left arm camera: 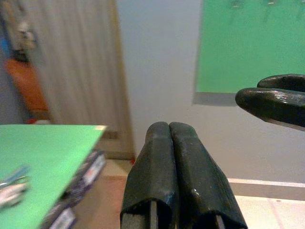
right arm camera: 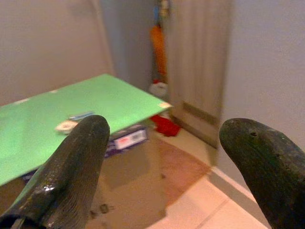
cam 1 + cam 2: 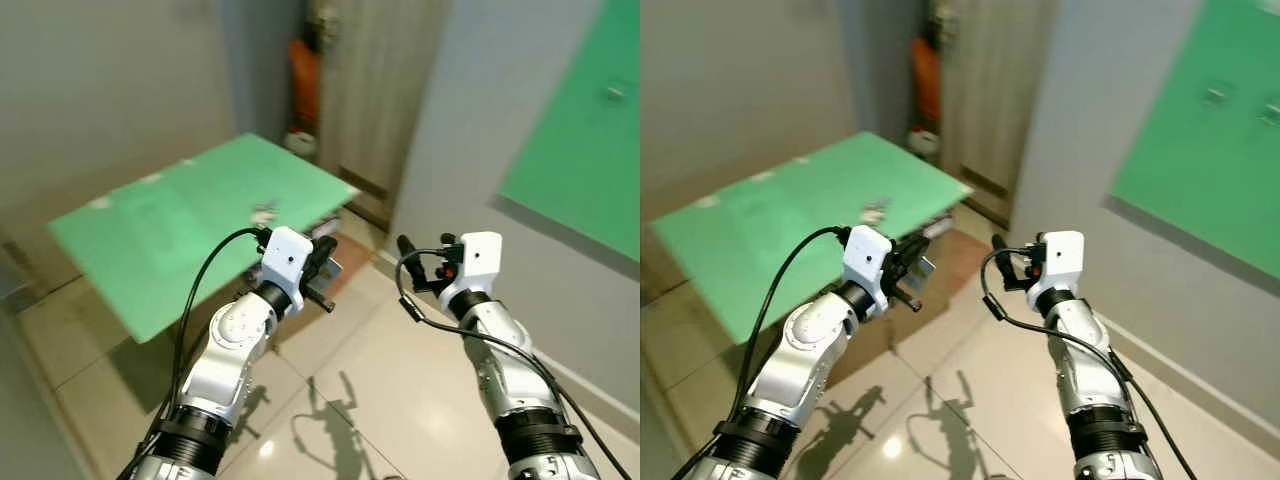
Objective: Hang keys on a hook
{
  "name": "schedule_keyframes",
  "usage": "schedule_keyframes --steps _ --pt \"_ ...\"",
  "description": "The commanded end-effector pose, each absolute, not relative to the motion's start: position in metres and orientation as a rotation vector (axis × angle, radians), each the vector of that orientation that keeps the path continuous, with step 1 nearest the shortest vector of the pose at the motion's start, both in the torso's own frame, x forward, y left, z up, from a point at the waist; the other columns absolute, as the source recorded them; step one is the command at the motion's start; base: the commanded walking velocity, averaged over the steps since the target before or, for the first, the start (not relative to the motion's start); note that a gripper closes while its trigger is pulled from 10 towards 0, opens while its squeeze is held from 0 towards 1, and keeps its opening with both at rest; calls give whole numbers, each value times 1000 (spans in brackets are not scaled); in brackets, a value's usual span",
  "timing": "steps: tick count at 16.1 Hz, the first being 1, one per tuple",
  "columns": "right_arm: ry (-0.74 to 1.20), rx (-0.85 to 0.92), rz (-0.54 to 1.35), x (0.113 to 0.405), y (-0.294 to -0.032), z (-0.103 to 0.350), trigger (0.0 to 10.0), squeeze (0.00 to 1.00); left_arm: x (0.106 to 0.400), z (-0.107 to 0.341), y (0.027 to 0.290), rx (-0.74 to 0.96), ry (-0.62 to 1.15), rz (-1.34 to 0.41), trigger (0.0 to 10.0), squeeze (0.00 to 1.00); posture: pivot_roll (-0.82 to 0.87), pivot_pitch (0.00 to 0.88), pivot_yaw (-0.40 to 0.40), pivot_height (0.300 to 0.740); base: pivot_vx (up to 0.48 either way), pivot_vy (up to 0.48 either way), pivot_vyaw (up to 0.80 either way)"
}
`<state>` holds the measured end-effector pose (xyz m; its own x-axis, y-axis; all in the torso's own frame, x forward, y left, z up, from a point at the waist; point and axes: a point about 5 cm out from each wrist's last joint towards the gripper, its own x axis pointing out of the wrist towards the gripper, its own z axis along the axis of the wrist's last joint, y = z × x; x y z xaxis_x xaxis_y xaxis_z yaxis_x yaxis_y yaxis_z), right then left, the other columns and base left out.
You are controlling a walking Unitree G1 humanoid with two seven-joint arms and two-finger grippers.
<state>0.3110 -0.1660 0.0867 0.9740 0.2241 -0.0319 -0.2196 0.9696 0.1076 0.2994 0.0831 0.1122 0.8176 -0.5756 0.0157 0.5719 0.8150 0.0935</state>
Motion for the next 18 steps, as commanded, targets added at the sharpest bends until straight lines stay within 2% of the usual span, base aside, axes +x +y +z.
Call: schedule_keyframes --steps 1,3,5,6,10,16,18 --pt "41 99 216 310 -168 88 10000 0 301 114 88 41 -59 -578 0 0 -1 0 0 740 0 0 -663" --pt "27 83 203 308 -172 89 10000 0 309 113 108 -42 -73 -420 0 0 -2 0 -2 740 0 0 -650" --pt "-21 50 141 304 -186 91 10000 0 309 113 136 -33 -106 -253 0 0 -10 0 -2 740 0 0 -609" --pt "-31 41 92 301 -194 90 10000 0 308 113 138 -7 -99 -246 0 0 -8 0 2 740 0 0 -600" --pt "-22 30 60 298 -197 85 10000 0 309 112 133 24 -93 -295 0 0 -7 0 16 740 0 0 -602" --pt "-10 26 100 295 -186 81 10000 0 312 118 118 63 -108 -398 0 0 -15 0 22 740 0 0 -602" --pt "-2 23 117 297 -183 80 10000 0 313 122 115 58 -120 -404 0 0 -11 0 17 740 345 334 -603"
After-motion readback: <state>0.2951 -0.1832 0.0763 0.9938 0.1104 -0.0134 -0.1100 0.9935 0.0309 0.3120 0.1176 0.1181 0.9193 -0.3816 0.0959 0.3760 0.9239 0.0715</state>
